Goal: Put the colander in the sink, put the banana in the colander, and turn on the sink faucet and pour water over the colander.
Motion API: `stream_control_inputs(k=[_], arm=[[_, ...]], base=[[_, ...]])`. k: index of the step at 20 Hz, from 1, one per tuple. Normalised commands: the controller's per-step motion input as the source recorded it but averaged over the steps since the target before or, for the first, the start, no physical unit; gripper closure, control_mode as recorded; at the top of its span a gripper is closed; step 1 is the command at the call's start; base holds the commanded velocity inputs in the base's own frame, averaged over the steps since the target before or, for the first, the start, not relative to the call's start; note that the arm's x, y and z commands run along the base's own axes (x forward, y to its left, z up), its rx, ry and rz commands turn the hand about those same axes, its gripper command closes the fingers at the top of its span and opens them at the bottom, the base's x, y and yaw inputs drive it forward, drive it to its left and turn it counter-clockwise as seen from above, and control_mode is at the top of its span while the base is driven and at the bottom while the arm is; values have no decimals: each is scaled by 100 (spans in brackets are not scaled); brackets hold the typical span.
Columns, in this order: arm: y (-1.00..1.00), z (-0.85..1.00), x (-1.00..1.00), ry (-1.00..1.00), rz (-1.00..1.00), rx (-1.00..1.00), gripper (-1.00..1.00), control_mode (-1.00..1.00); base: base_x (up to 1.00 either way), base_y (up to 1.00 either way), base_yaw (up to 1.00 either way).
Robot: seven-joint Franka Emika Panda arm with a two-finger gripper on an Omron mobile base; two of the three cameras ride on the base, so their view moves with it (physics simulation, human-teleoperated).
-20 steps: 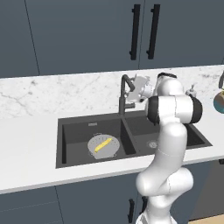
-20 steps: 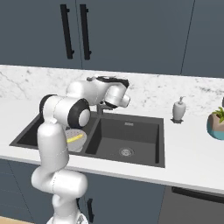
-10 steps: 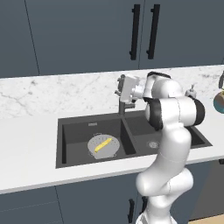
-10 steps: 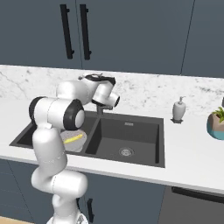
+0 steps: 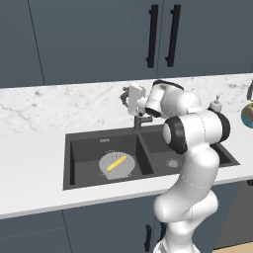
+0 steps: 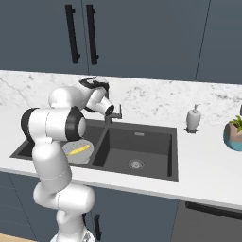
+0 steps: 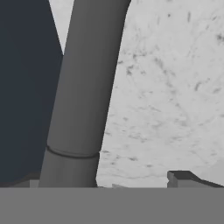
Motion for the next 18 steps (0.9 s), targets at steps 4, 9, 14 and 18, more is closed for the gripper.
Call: stream_control_inputs(k=[4, 9, 14, 18], arm=[[17, 0, 45, 0, -24, 0, -100, -100], [0, 0, 33, 0, -21, 0, -100, -100], [-26, 2, 9, 0, -23, 7, -100, -100], [-66, 30, -22, 0, -21, 22, -100, -100]], base=[[0, 0, 0], [0, 0, 0], [0, 0, 0], [0, 0, 0]])
